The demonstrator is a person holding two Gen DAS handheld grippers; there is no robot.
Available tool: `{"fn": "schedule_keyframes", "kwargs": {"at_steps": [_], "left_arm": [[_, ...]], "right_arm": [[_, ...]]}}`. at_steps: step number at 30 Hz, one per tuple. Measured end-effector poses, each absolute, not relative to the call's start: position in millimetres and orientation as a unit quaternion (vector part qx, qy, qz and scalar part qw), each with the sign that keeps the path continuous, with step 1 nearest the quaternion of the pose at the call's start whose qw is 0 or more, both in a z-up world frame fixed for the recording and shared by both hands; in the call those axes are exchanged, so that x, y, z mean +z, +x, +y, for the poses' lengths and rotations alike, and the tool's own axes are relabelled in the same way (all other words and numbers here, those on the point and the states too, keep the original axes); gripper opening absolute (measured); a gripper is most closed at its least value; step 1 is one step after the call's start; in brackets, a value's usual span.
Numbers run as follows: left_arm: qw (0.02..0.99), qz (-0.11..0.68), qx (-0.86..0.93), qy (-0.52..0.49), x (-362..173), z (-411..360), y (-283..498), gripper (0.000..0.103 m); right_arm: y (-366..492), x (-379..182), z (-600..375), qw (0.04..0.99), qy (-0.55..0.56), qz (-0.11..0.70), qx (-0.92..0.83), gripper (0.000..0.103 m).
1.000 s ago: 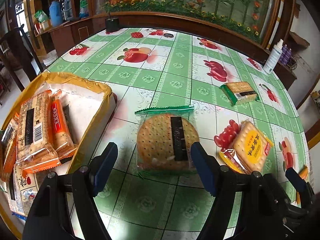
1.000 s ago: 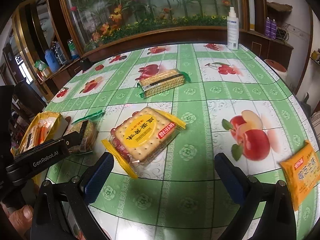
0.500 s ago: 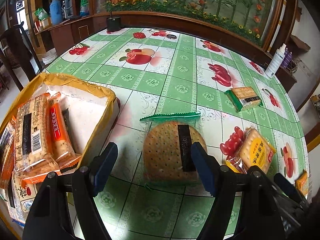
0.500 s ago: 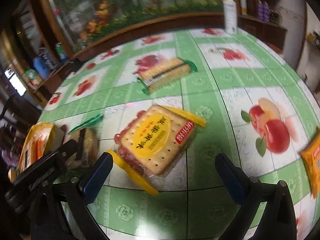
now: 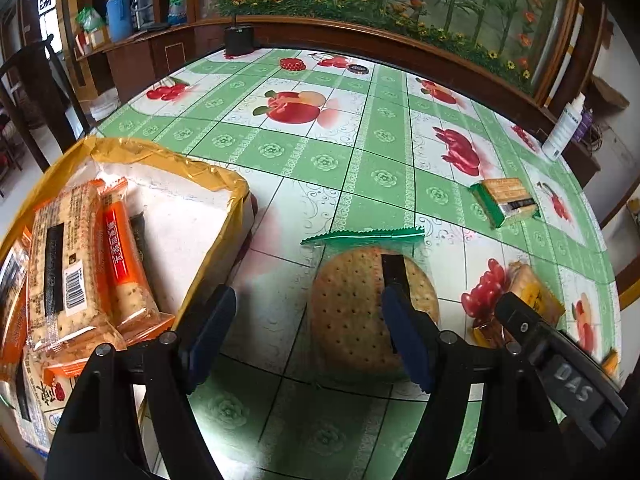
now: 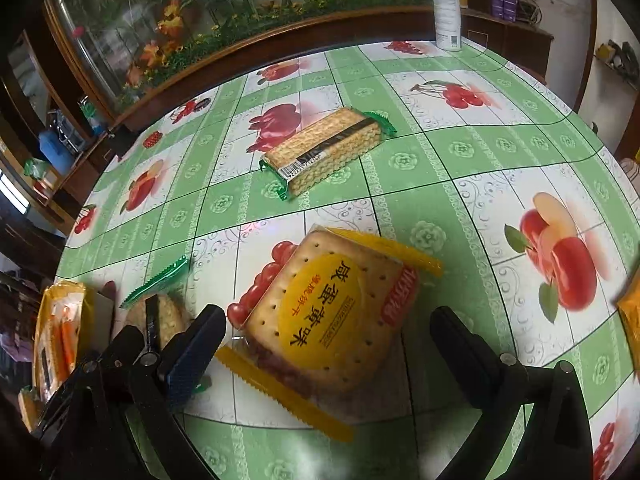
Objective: Organize snacks
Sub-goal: 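Grasp the round cracker pack with the left tool while the right grasps the yellow salted-egg biscuit pack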
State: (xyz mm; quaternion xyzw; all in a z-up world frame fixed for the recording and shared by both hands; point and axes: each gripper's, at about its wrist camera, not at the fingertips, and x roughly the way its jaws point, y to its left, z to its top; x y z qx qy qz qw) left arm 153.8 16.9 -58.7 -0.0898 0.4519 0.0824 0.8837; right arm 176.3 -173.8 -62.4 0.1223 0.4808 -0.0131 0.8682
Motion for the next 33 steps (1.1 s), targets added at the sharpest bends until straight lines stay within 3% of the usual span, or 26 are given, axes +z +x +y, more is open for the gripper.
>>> {"fn": "schedule_keyframes", "kwargs": {"at_steps": [28,31,33], "left_arm": [[0.886,0.452,0.085,-0.06,-59.9,-1.3,170.3,0.078],[0.89,0.445,0.092,-0.044,-59.9,-7.7,171.2,0.08],[0.895,0.435,0.092,-0.035,-60.7,-11.1,168.7,0.081]], "right_arm": [[175.3,-73.7,-178.4,0.87,-0.007,0.494,0.007,0.101],[172.7,-70.6,-186.2,0.872,-0.009,0.489,0.013,0.089],[170.8,-67.7,-190.7,0.876,-0.008,0.483,0.013,0.073]]}}
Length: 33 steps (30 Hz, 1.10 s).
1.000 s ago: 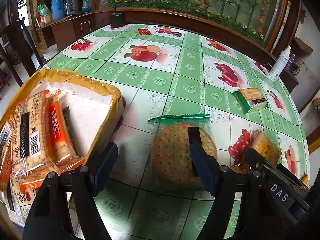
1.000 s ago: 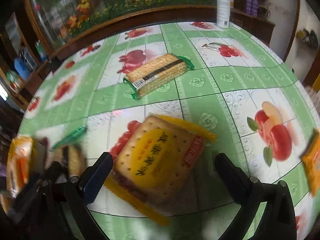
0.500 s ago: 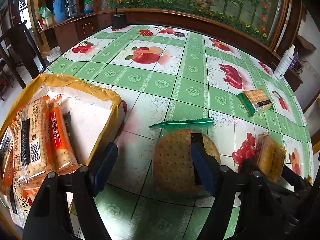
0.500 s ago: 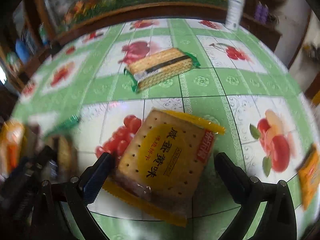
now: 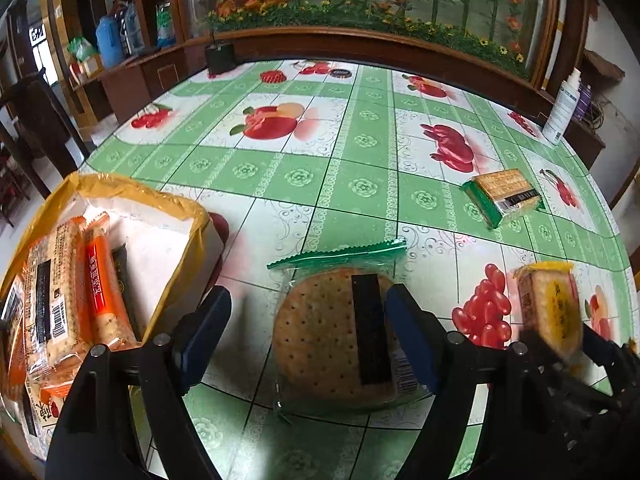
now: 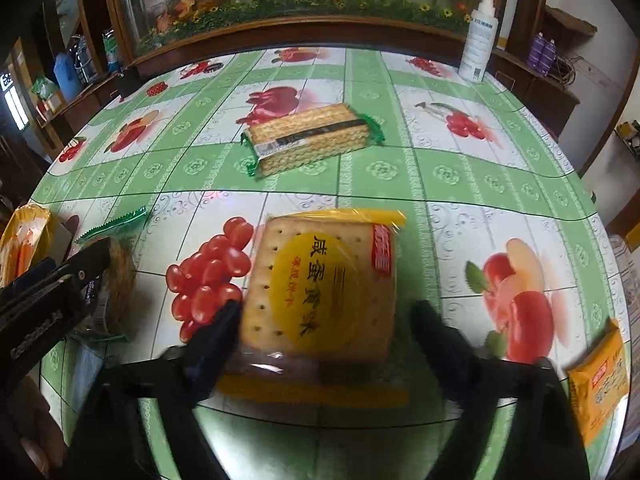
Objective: Organize snacks
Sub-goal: 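Grasp the round cracker pack with the left tool while the right grasps the yellow salted-egg biscuit pack, then carry both packs into the tray and open both tools to release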
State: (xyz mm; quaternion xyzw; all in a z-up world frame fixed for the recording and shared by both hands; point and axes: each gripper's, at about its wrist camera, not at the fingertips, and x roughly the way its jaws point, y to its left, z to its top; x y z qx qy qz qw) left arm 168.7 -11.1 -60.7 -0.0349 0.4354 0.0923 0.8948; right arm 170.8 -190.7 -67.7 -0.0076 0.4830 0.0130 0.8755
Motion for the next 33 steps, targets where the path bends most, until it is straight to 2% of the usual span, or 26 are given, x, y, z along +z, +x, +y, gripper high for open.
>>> {"fn": "schedule_keyframes", "kwargs": {"at_steps": [8,10,11,12,18,24,25,26,27,28,30,33], "left_arm": [[0.901,0.426,0.075,-0.048,-62.9,-7.0,165.6,0.081],[0.899,0.428,0.076,-0.047,-62.8,-9.0,167.2,0.084],[0.897,0.433,0.073,-0.051,-63.4,-10.2,168.6,0.086],[0.895,0.437,0.069,-0.055,-64.4,-11.5,169.6,0.089],[0.884,0.464,0.035,-0.052,-74.9,-26.2,172.7,0.096],[0.889,0.456,0.036,-0.015,-78.2,-24.2,173.6,0.096],[0.89,0.455,0.027,-0.024,-77.7,-22.9,173.7,0.093],[0.89,0.454,0.03,-0.017,-76.9,-23.7,173.6,0.09],[0.894,0.447,0.024,-0.013,-75.2,-25.3,172.1,0.078],[0.895,0.445,0.023,-0.008,-74.6,-26.4,171.2,0.077],[0.895,0.445,0.021,-0.009,-74.4,-25.4,169.4,0.076],[0.896,0.444,0.019,-0.016,-73.9,-20.6,165.6,0.076]], "right_arm": [[166.9,-66.8,-195.6,0.879,-0.004,0.476,0.02,0.073],[168.2,-67.9,-195.5,0.879,-0.005,0.476,0.02,0.084],[169.3,-69.8,-195.5,0.877,-0.006,0.48,0.018,0.092],[169.5,-71.5,-195.4,0.877,-0.004,0.48,0.02,0.094],[168.5,-71.8,-194.9,0.88,-0.008,0.475,0.022,0.094],[168.5,-72.1,-195.5,0.881,-0.01,0.472,0.027,0.095],[168.6,-72.2,-195.2,0.881,-0.011,0.472,0.027,0.094],[168.1,-72.2,-194.8,0.881,-0.013,0.472,0.027,0.094],[167.7,-72.2,-194.4,0.881,-0.015,0.471,0.027,0.093],[167.0,-71.9,-194.1,0.882,-0.015,0.47,0.029,0.09],[164.8,-68.8,-193.4,0.885,-0.014,0.465,0.033,0.07],[163.3,-67.2,-194.9,0.886,-0.012,0.463,0.033,0.07]]}}
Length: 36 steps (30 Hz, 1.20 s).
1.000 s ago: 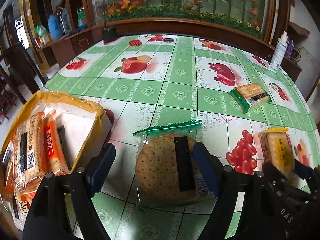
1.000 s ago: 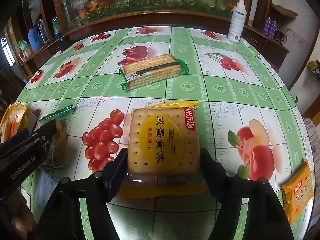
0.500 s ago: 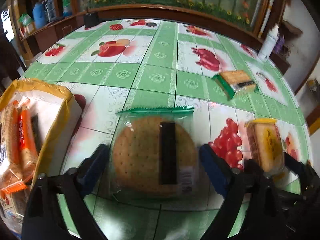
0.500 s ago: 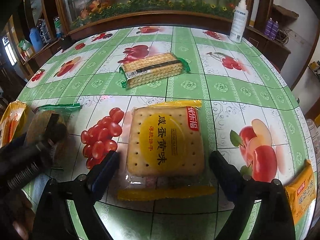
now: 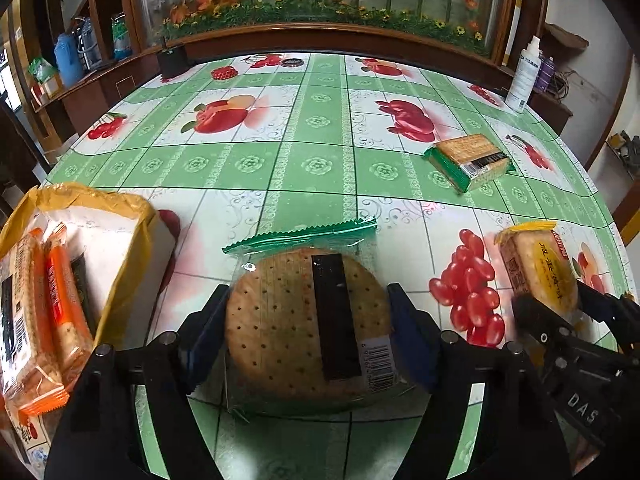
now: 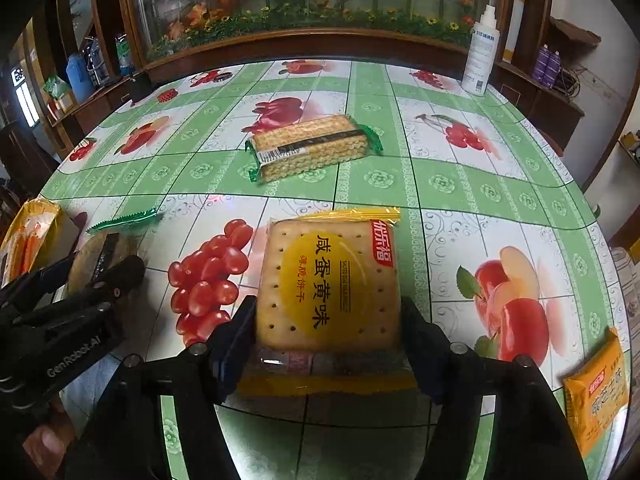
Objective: Organize snacks
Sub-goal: 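Carry both packs into the tray and open both tools to release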
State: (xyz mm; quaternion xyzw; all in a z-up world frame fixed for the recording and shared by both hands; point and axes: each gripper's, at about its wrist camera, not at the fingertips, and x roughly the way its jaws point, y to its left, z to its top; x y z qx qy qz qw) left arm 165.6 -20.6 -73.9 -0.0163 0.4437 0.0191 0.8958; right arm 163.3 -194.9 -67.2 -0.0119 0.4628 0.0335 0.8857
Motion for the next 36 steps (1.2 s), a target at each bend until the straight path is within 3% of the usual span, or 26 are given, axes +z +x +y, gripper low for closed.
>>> {"fn": "schedule_keyframes", "kwargs": {"at_steps": [36], "left_arm": [[0.935,0.348,0.066,-0.026,-6.0,28.1,61.1,0.076]], "right_arm": [[102.7,-8.4,-170.6,0.909,0.012,0.403,0.108,0.07]]}}
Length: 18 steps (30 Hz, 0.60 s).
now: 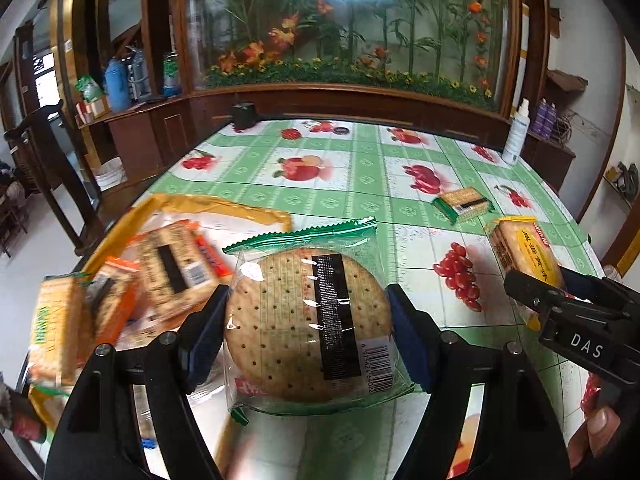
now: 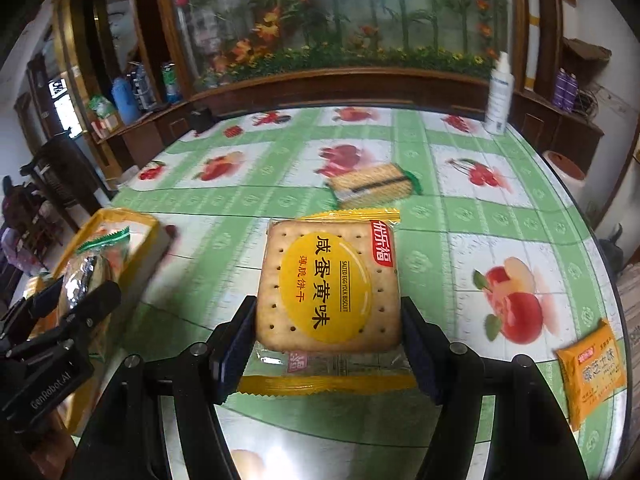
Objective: Organize snacks
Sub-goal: 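Carry both packs into the tray and open both tools to release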
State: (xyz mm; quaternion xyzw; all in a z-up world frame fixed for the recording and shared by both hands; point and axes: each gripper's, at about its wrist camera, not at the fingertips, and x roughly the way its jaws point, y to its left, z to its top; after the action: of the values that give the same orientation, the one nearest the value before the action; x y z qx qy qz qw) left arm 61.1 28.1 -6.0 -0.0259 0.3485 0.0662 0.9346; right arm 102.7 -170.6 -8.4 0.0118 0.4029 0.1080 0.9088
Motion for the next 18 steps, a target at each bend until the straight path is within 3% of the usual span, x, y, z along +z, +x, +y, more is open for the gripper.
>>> {"fn": "schedule_keyframes", "kwargs": {"at_steps": [18], "left_arm": [[0.931,0.331,0.141,-0.057,-2.7,103.1,18.2,0.076]], "right_arm": [[80.0,16.7,-65.0,0.904,-0.032,0.37,0.214,0.069]]}}
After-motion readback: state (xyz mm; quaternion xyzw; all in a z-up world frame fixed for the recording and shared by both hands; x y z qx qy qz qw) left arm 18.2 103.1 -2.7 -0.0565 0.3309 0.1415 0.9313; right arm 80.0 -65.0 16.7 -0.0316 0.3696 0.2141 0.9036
